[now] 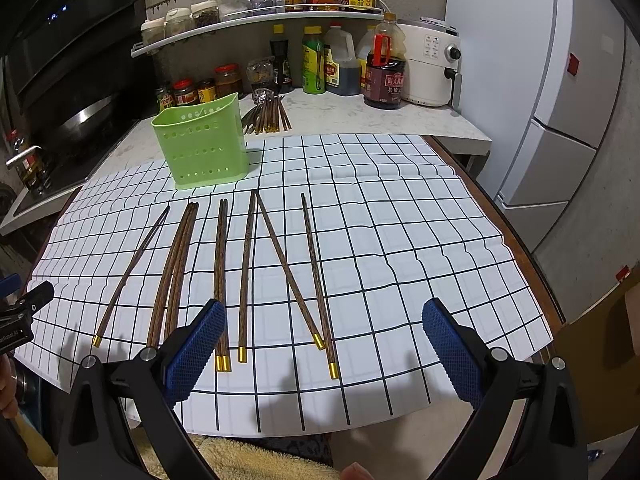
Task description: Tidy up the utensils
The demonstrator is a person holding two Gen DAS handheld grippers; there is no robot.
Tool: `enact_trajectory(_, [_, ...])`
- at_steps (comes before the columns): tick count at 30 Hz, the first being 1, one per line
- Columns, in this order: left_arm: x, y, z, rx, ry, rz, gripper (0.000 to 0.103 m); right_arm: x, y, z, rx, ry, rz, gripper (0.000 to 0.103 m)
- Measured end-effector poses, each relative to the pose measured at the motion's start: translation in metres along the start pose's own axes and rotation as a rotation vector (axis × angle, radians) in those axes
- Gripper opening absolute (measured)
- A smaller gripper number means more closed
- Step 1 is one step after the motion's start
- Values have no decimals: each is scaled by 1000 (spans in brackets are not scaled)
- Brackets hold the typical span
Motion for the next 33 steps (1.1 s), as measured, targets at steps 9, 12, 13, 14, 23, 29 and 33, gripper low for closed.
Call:
enact_trajectory(9, [-3,2,-3,2,3,2,97,-2,-1,-2,-2,4,-3,97])
enact_trajectory(12, [-2,3,-3,5,1,5,97,-2,-1,-2,-2,3,-2,97])
enact_trajectory(13, [-2,3,-3,5,1,6,97,-2,-1,-2,-1,3,-1,97])
enact_trajectory(14, [-2,3,-3,5,0,7,97,-2,-1,-2,-2,4,-2,97])
enact_trajectory(23, [-3,6,-3,7,2,12,97,-1,0,-2,4,4,-4,97])
enact_trajectory(29, [-3,8,-4,10,3,13,97,-1,1,-3,4,6,-6,97])
enact_trajectory(33, [-3,9,-5,12,4,15,97,-1,1,-3,5,7,-6,97])
Point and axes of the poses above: each gripper's, at about its wrist camera, not at the fingertips, and z roughly against the way its jaws point, y to its left, x to its top, the point moved 6 cm from there along -z, roughly the way its jaws point, and after that the axes turned 1 degree about y, right-handed, at the moved point
